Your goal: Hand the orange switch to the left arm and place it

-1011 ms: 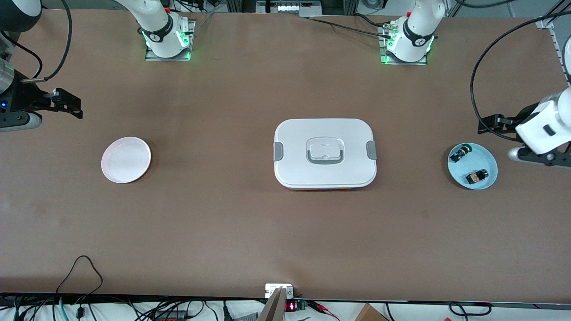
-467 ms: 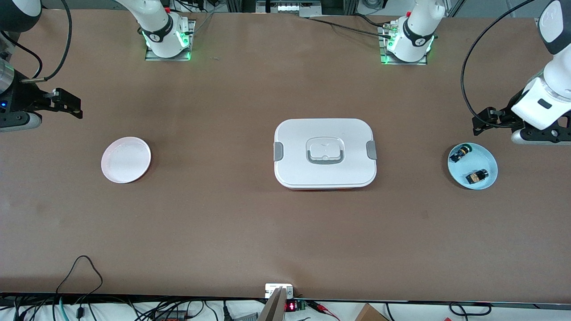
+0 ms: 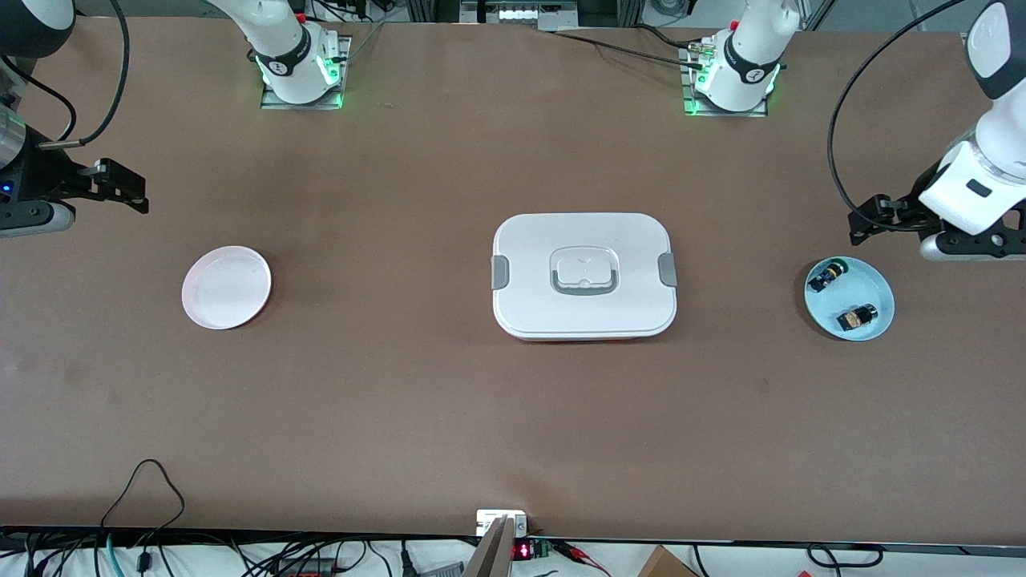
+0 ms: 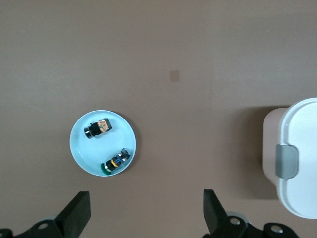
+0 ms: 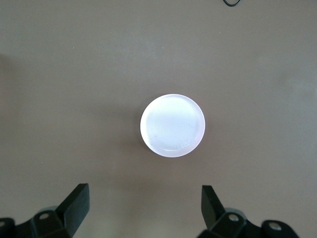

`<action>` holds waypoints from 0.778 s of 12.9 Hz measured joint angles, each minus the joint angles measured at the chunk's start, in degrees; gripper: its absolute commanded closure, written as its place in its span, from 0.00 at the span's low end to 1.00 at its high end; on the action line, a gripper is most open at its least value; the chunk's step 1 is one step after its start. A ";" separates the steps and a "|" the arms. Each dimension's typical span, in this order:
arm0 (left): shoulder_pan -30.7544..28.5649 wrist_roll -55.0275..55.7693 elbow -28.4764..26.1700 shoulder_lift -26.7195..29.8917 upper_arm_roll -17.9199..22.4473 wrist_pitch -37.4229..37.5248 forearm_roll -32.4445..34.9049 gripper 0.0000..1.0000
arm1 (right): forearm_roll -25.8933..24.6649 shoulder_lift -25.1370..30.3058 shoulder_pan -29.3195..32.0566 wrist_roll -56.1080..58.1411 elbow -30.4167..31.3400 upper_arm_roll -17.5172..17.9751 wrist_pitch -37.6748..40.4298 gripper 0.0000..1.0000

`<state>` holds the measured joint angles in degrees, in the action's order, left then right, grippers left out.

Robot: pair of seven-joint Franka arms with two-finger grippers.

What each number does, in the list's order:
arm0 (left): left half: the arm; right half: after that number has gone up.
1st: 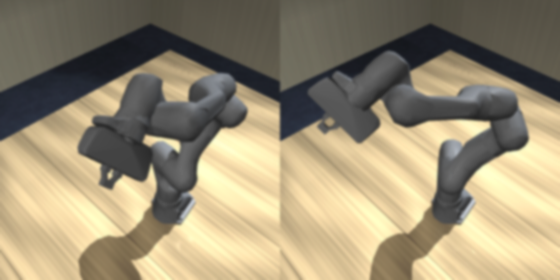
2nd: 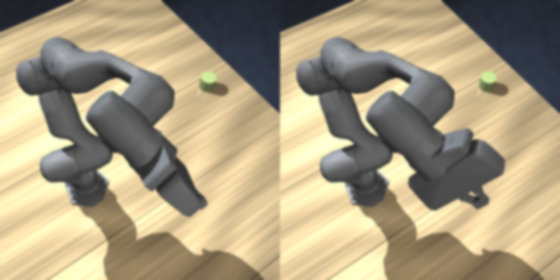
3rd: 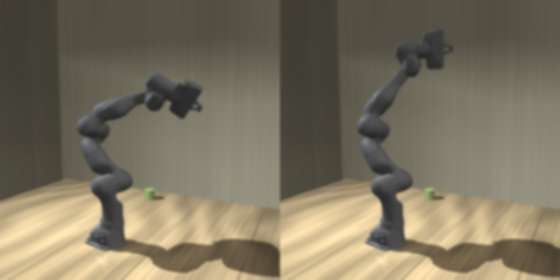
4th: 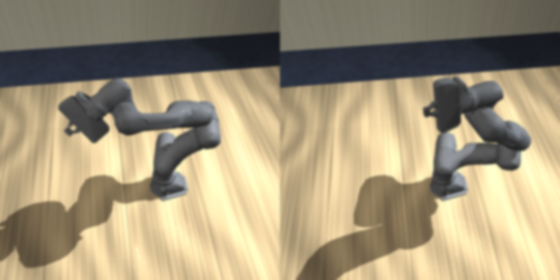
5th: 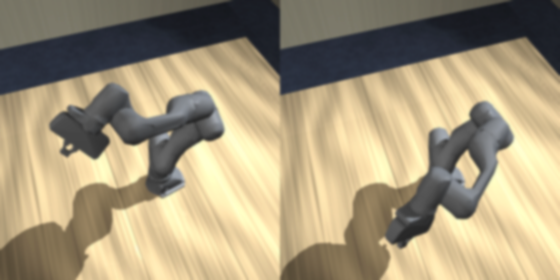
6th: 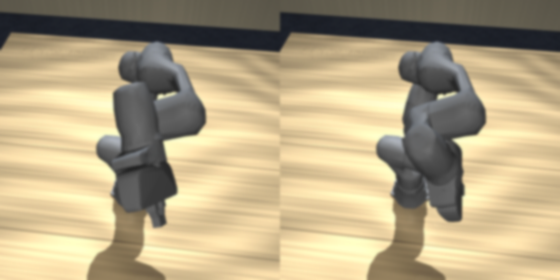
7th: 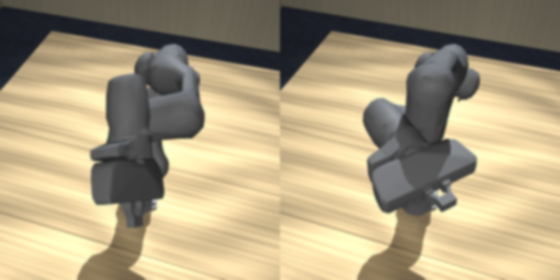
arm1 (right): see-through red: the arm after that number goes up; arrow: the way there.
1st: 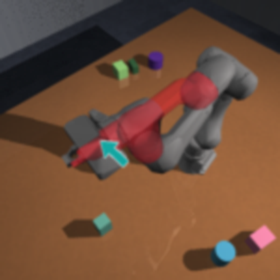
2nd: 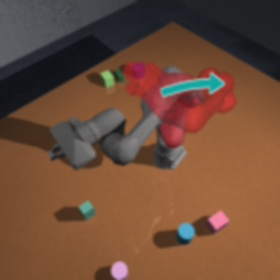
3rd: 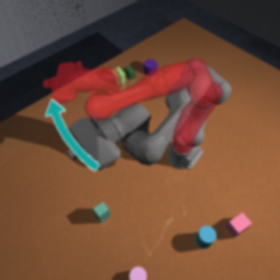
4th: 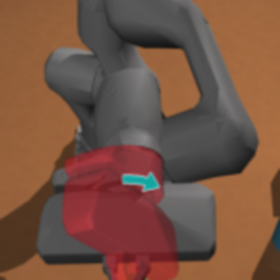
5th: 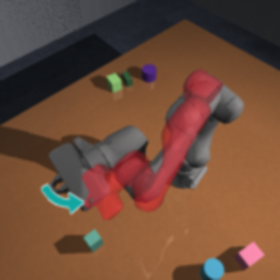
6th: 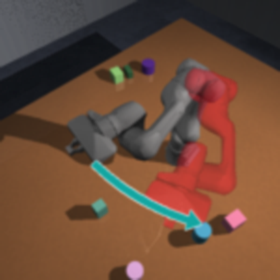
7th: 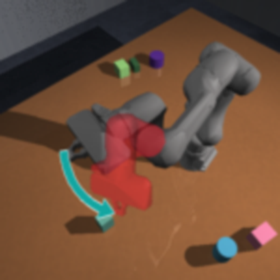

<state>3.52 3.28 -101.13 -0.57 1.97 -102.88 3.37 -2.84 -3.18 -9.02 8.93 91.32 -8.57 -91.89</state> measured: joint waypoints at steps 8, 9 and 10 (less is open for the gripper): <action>-1.42 0.91 0.00 -0.09 -1.59 -0.14 0.00 0.00 | 0.00 -0.02 0.01 0.00 0.00 0.00 0.00 0.00; -1.48 0.91 0.00 -0.09 -1.58 -0.14 0.00 0.00 | 0.00 -0.02 0.01 0.00 0.00 0.00 0.00 0.00; -1.56 0.91 0.00 -0.10 -1.58 -0.14 0.00 0.00 | 0.00 -0.02 0.01 0.00 0.00 0.00 0.00 0.00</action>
<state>1.96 4.20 -101.13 -0.67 0.39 -103.02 3.37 -2.84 -3.19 -9.01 8.93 91.32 -8.57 -91.89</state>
